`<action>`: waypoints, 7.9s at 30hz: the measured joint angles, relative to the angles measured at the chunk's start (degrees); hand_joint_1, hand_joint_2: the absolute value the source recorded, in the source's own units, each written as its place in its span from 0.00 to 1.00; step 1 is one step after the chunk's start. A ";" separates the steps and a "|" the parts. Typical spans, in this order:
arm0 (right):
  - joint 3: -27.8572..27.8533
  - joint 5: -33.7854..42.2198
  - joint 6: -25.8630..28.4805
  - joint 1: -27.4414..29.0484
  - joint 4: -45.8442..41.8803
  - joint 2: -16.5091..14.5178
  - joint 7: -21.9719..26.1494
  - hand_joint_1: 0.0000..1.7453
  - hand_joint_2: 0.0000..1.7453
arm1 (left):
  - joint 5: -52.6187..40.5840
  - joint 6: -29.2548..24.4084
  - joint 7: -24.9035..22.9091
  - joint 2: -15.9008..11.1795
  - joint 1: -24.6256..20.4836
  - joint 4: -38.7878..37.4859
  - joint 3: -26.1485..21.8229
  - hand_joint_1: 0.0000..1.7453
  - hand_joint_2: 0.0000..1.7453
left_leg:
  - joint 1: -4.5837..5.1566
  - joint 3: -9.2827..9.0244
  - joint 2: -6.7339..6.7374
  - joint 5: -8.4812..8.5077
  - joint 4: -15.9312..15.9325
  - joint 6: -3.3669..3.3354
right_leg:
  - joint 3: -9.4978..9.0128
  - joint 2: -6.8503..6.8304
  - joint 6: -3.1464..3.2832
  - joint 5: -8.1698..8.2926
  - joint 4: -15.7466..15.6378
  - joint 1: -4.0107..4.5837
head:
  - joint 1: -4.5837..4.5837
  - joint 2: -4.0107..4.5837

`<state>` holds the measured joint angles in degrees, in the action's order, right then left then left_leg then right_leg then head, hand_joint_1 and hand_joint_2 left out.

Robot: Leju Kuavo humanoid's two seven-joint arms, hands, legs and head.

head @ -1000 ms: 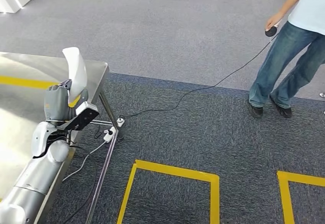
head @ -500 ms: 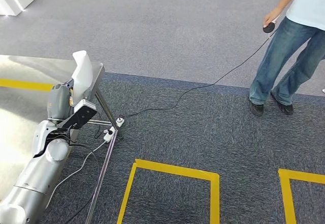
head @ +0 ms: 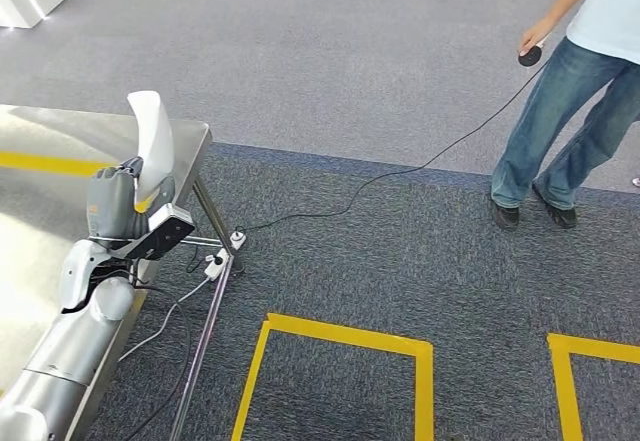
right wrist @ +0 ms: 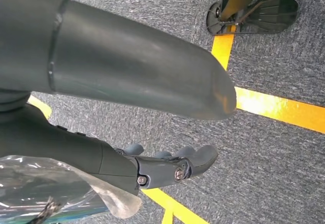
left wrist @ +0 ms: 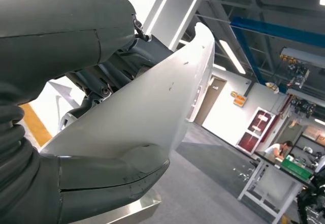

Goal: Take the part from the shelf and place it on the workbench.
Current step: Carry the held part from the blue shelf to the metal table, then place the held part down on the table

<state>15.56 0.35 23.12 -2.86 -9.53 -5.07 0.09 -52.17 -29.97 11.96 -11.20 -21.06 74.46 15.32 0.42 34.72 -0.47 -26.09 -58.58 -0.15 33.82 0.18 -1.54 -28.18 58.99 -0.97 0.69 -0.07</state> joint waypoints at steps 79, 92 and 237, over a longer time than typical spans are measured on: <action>0.11 -3.11 1.73 0.61 0.04 4.00 -1.98 0.00 0.00 | -31.80 -10.01 0.11 1.34 1.46 8.11 -4.71 1.00 1.00 | 0.12 -3.45 -0.08 -3.58 -0.18 -1.07 | 2.72 0.04 -0.15 2.28 0.43 0.34 | -0.39 0.00; 0.13 -3.13 1.73 0.81 0.05 4.06 -1.97 0.00 0.00 | -31.79 -10.04 0.17 1.35 1.86 7.90 -4.70 1.00 1.00 | -0.62 2.03 0.19 1.12 -3.31 -0.03 | -2.52 0.19 0.75 -1.61 -0.24 0.15 | 0.29 0.00; 2.27 -5.62 1.03 0.51 0.44 6.92 -2.04 0.00 0.00 | -9.73 -10.25 0.92 0.70 1.75 1.61 -6.29 1.00 1.00 | -0.01 -0.33 -3.54 -0.62 0.02 -1.75 | 0.87 1.53 -0.37 0.69 -0.66 0.01 | 1.19 0.00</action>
<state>17.84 -5.27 24.15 -2.35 -9.09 1.85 -1.96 -61.90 -40.22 12.87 -10.49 -19.31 76.07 9.03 0.41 34.38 -4.01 -26.71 -58.56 -1.90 34.69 1.71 -1.91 -27.49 58.33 -0.96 1.87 -0.07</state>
